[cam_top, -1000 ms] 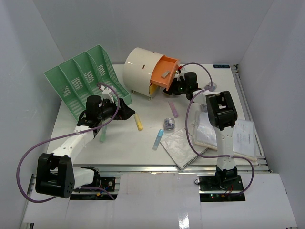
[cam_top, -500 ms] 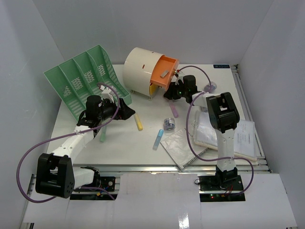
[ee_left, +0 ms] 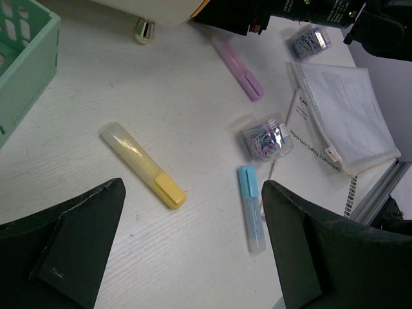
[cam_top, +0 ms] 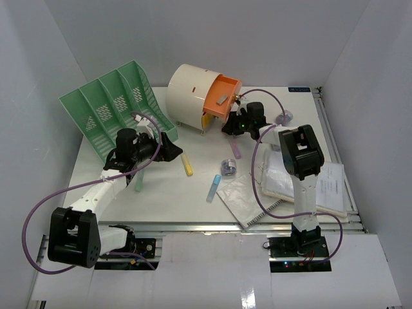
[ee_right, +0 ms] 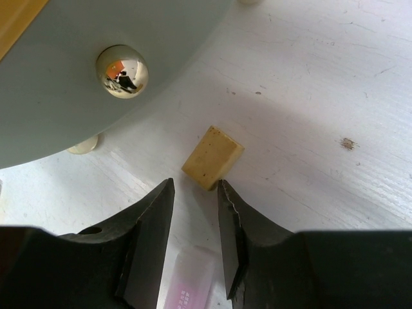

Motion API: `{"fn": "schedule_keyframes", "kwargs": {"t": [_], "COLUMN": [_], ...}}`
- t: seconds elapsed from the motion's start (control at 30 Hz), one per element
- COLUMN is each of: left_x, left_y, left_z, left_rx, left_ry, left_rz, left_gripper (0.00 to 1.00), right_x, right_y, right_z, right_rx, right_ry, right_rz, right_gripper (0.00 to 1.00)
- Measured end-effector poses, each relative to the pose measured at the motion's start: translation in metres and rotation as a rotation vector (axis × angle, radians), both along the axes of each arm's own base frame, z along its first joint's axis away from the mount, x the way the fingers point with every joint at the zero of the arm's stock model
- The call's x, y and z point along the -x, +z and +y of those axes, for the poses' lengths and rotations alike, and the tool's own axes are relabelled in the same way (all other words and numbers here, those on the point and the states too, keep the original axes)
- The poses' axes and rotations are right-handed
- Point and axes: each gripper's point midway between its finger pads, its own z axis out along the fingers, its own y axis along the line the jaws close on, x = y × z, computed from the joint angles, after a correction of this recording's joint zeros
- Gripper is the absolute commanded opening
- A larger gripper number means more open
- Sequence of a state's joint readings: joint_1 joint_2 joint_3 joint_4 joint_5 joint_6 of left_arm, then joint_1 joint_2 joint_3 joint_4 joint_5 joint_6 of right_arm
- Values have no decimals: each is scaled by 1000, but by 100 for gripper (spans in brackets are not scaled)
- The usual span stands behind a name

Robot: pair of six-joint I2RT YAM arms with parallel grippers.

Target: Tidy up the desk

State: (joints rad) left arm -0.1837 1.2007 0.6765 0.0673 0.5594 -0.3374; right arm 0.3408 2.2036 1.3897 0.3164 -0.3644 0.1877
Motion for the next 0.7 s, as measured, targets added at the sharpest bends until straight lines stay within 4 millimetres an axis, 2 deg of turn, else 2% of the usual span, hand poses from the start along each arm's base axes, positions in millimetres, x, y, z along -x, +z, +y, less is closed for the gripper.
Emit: {"fn": "schedule_keyframes", "kwargs": {"t": [0.1,0.17,0.23,0.33,0.7], "left_x": [0,0,0,0,0], "left_y": [0,0,0,0,0], "left_z": [0,0,0,0,0], "left_rx": [0,0,0,0,0], "left_ry": [0,0,0,0,-1], "left_rz": [0,0,0,0,0], "left_gripper": [98,98,98,98,98], "right_x": [-1,-1,-3,-2,0], "right_y": [1,1,1,-1,-3], "right_z": [0,0,-2,-3,-5], "right_rx": [-4,-5,-2,3,-3], "right_ry": [-9,-16,-28,-38,-50], "right_rz": [5,6,11,23,33], "right_gripper": [40,34,24,16,11]}}
